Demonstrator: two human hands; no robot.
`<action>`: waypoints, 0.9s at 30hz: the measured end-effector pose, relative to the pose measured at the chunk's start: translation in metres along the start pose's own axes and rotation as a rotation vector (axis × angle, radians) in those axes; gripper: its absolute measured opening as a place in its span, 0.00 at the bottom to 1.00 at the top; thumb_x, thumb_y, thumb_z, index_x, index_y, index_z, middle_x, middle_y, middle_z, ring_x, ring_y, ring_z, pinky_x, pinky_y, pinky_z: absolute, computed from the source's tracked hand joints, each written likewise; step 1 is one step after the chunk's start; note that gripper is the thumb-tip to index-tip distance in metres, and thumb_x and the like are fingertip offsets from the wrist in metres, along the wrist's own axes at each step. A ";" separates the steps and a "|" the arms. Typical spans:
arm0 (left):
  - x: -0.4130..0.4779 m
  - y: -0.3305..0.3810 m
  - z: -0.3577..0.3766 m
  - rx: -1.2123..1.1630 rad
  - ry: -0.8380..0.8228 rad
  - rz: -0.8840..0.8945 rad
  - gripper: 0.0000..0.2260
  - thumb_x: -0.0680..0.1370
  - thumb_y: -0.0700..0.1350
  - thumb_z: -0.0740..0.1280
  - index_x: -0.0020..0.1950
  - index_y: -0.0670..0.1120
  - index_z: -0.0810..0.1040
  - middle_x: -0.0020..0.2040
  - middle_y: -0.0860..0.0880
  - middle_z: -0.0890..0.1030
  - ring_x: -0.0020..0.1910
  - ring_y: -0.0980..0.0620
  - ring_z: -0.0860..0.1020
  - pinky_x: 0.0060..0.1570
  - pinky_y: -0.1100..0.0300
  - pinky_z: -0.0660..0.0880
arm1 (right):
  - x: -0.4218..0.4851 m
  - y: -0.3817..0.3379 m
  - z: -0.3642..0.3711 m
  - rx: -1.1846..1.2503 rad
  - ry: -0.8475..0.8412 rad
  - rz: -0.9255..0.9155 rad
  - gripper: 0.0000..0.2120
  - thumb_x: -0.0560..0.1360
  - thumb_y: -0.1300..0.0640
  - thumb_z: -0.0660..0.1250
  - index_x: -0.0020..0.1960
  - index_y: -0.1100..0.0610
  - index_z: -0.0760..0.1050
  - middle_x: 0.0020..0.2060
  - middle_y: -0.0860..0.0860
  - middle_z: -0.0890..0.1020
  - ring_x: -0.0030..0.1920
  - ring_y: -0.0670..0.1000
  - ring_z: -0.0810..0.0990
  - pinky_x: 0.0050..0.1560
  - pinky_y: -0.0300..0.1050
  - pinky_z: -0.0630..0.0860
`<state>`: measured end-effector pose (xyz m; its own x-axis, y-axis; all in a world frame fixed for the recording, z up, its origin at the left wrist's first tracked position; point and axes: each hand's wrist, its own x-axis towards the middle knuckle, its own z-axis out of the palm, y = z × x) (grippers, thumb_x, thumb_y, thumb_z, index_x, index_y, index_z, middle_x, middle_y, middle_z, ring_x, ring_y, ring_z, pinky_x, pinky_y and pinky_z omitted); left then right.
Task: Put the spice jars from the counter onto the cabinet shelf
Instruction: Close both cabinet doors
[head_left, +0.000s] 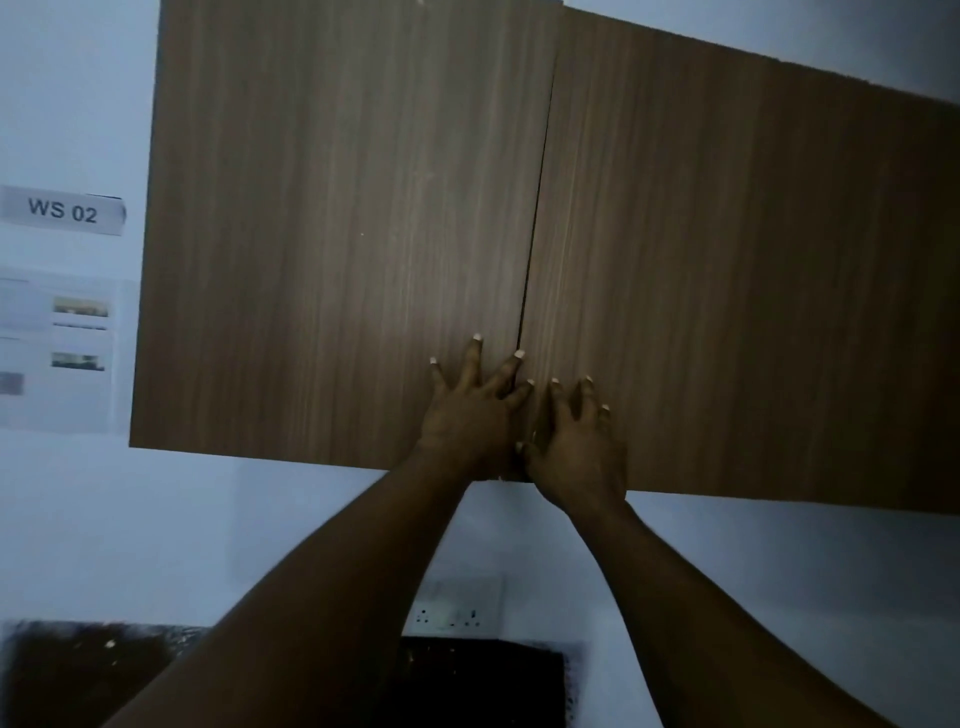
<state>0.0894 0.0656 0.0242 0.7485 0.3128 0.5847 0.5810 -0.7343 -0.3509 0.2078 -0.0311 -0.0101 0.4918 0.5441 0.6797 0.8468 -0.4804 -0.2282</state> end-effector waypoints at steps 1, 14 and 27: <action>0.003 0.000 0.006 -0.004 0.002 -0.011 0.46 0.73 0.70 0.64 0.82 0.56 0.44 0.81 0.49 0.33 0.76 0.30 0.30 0.66 0.19 0.45 | 0.003 0.002 0.005 -0.024 -0.004 -0.013 0.45 0.78 0.38 0.67 0.84 0.46 0.43 0.83 0.55 0.42 0.81 0.66 0.50 0.74 0.66 0.66; 0.016 0.010 0.058 0.012 0.205 -0.069 0.45 0.73 0.73 0.55 0.82 0.57 0.38 0.80 0.48 0.30 0.75 0.31 0.27 0.67 0.21 0.43 | 0.009 0.017 0.055 -0.130 0.131 -0.081 0.47 0.79 0.36 0.62 0.83 0.48 0.34 0.82 0.58 0.34 0.81 0.70 0.43 0.72 0.67 0.63; -0.005 0.023 0.039 -0.098 -0.005 -0.134 0.44 0.76 0.56 0.65 0.81 0.56 0.38 0.80 0.51 0.30 0.78 0.37 0.31 0.72 0.27 0.46 | 0.013 0.048 -0.004 -0.005 -0.009 -0.202 0.35 0.79 0.42 0.67 0.82 0.47 0.59 0.83 0.51 0.54 0.79 0.60 0.62 0.70 0.59 0.72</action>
<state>0.1108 0.0707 -0.0153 0.6683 0.4145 0.6178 0.6419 -0.7410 -0.1973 0.2539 -0.0499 -0.0090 0.3144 0.6359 0.7048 0.9273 -0.3647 -0.0845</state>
